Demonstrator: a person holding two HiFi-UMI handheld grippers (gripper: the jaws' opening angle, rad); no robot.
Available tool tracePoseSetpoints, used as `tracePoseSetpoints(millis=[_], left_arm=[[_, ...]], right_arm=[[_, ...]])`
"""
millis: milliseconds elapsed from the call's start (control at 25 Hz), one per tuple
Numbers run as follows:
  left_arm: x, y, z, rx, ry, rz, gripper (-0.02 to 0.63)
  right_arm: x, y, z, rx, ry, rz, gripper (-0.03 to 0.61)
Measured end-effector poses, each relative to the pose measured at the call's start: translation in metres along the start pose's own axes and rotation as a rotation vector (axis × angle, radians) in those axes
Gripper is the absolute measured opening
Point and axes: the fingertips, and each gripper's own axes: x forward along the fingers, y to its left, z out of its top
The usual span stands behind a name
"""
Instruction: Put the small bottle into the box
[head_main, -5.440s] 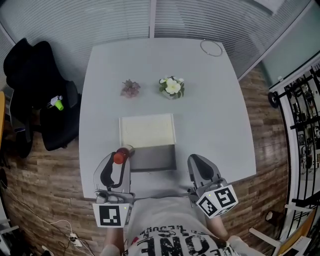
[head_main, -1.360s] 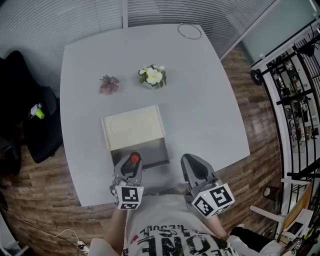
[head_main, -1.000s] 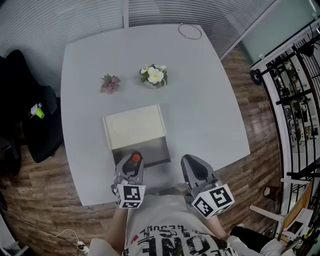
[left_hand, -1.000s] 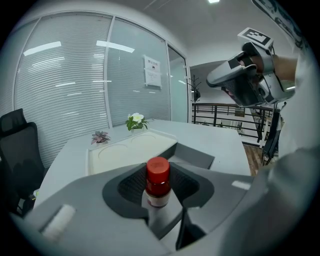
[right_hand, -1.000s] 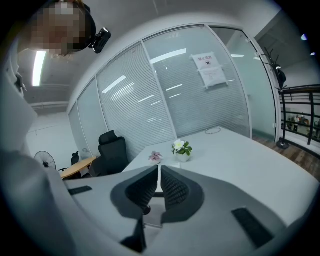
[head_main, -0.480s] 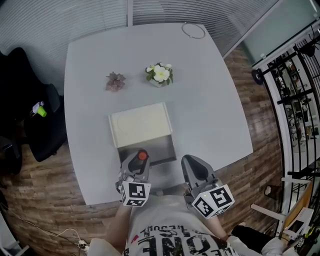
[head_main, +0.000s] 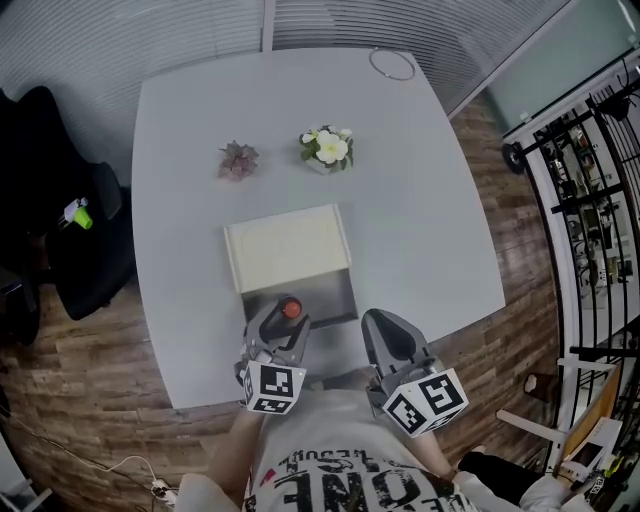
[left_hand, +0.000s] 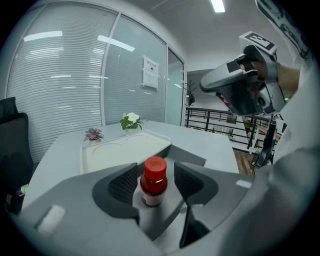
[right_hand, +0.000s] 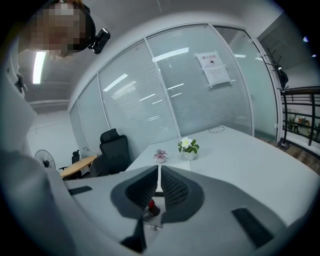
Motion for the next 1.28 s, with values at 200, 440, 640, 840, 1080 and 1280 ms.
tracePoseSetpoints(millis=[200, 440, 640, 840, 1080, 1280], left_arm=[[-0.002, 0.004, 0.009, -0.015, -0.028, -0.003, 0.216], [-0.009, 0.010, 0.022, -0.047, -0.064, -0.004, 0.216], [-0.020, 0.015, 0.034, -0.069, -0.103, 0.013, 0.213], [-0.031, 0.018, 0.043, -0.081, -0.136, 0.044, 0.165], [-0.032, 0.018, 0.049, -0.081, -0.140, 0.076, 0.112], [-0.033, 0.017, 0.055, -0.074, -0.140, 0.122, 0.044]], right_arm=[[0.008, 0.009, 0.000, -0.025, 0.012, 0.022, 0.026], [0.014, 0.018, -0.002, -0.036, 0.029, 0.047, 0.026], [0.015, 0.026, -0.003, -0.041, 0.030, 0.067, 0.026], [0.011, 0.028, -0.002, -0.047, 0.017, 0.080, 0.026], [0.004, 0.021, 0.000, -0.042, 0.000, 0.087, 0.026], [-0.001, 0.014, 0.003, -0.037, -0.010, 0.104, 0.026]])
